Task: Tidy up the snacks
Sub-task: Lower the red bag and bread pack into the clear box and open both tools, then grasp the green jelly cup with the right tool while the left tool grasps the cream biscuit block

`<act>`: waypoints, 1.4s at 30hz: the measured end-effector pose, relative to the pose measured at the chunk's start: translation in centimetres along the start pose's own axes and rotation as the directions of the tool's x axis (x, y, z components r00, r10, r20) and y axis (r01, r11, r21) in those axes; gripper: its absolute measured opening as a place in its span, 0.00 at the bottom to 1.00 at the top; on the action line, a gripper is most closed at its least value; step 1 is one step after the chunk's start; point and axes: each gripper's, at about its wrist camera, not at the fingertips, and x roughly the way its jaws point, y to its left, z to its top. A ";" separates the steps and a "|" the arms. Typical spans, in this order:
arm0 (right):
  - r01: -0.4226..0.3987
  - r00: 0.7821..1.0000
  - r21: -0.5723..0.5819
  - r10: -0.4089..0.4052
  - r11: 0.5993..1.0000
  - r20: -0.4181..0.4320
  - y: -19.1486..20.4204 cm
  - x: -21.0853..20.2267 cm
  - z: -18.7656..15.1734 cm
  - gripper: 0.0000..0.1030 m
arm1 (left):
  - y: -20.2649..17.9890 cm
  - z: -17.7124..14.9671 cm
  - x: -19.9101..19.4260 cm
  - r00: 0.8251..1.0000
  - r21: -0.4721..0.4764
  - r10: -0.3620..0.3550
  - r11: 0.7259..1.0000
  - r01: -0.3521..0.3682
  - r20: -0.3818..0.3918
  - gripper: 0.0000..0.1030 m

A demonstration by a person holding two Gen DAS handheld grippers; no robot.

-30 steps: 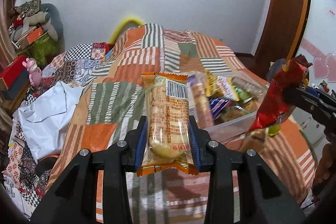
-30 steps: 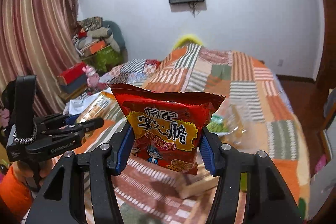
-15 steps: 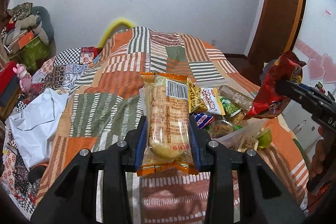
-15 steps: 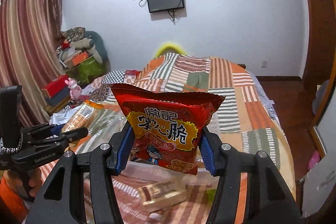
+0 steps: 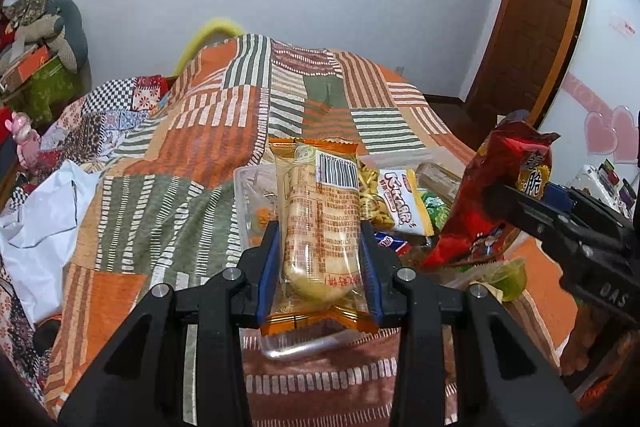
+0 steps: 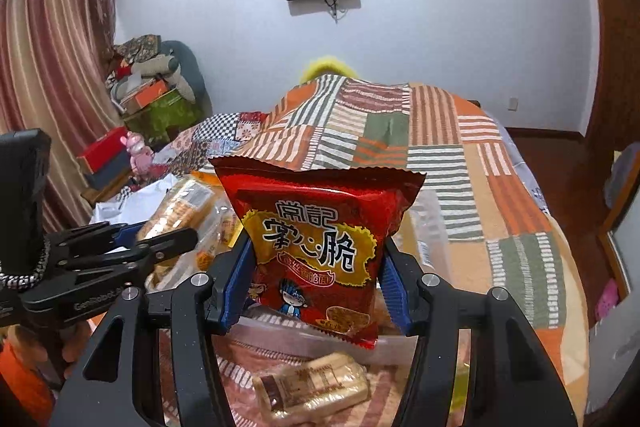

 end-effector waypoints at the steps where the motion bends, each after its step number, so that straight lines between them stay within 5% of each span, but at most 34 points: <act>1: -0.002 1.000 -0.004 0.002 1.000 -0.003 0.2 0.2 0.1 0.52 | 0.1 0.0 0.3 1.000 -0.006 -0.008 1.000 0.008 -0.004 0.35; 14: -0.046 0.992 -0.004 0.045 0.999 -0.114 0.2 3.7 -1.1 0.52 | 0.6 -0.7 2.5 0.998 -0.029 -0.025 0.999 0.023 -0.065 0.36; 27: -0.075 0.974 0.057 0.085 0.996 -0.212 -0.8 3.3 -2.1 0.59 | 0.5 -1.6 0.6 0.997 -0.031 -0.011 0.999 0.008 -0.072 0.54; 42: -0.009 0.992 0.059 0.016 0.998 -0.122 -3.4 -3.1 -1.7 0.75 | -1.6 -1.9 -4.2 0.999 -0.031 -0.020 0.999 0.019 -0.026 0.72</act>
